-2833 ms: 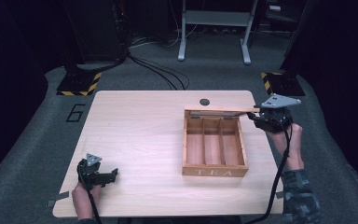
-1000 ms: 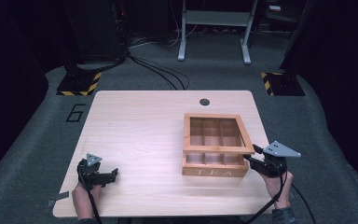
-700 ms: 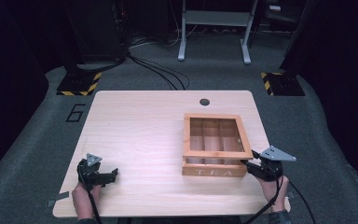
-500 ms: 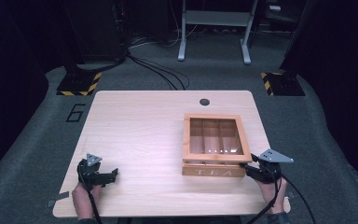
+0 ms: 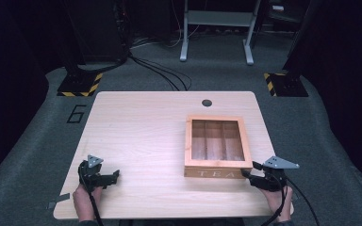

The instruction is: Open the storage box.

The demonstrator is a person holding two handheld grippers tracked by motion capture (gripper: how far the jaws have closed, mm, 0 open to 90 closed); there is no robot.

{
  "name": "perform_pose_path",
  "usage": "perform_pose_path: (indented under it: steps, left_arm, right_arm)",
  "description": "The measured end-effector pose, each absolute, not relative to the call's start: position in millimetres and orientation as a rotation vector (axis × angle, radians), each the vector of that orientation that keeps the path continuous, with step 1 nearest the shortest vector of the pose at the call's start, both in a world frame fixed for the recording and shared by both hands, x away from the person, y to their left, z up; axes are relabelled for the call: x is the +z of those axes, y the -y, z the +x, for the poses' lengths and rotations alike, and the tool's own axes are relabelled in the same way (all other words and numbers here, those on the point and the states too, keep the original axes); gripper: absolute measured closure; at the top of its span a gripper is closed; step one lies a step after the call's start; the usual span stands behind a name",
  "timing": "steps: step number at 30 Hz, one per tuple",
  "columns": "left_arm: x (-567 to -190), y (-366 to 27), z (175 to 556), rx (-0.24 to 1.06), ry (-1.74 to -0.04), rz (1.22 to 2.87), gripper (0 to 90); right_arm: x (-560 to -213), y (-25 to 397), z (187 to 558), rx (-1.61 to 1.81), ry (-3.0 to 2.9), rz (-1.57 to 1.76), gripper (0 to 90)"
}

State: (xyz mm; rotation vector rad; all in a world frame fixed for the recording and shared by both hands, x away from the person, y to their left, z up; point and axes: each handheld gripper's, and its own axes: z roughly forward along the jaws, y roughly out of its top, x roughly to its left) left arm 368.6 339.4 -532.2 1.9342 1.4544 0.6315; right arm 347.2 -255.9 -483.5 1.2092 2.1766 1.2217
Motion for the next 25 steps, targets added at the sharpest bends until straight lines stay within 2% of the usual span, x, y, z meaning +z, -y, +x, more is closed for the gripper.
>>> perform_pose_path:
  steps: [7, 13, 25]
  left_arm:
    - [-532.2, -339.4, 368.6, 0.629, -1.454, 1.935, 1.0]
    - [-532.2, -339.5, 368.6, 0.63, -1.454, 1.935, 1.0]
    - [-532.2, -339.6, 368.6, 0.63, -1.454, 1.936, 1.0]
  right_arm:
    - [-501.7, 266.9, 339.5, 1.18, -2.187, 1.28, 34.2]
    - [-525.2, 281.4, 334.8, 1.04, -2.201, 1.356, 20.7]
    - [-529.3, 284.9, 337.4, 0.956, -2.192, 1.313, 7.2]
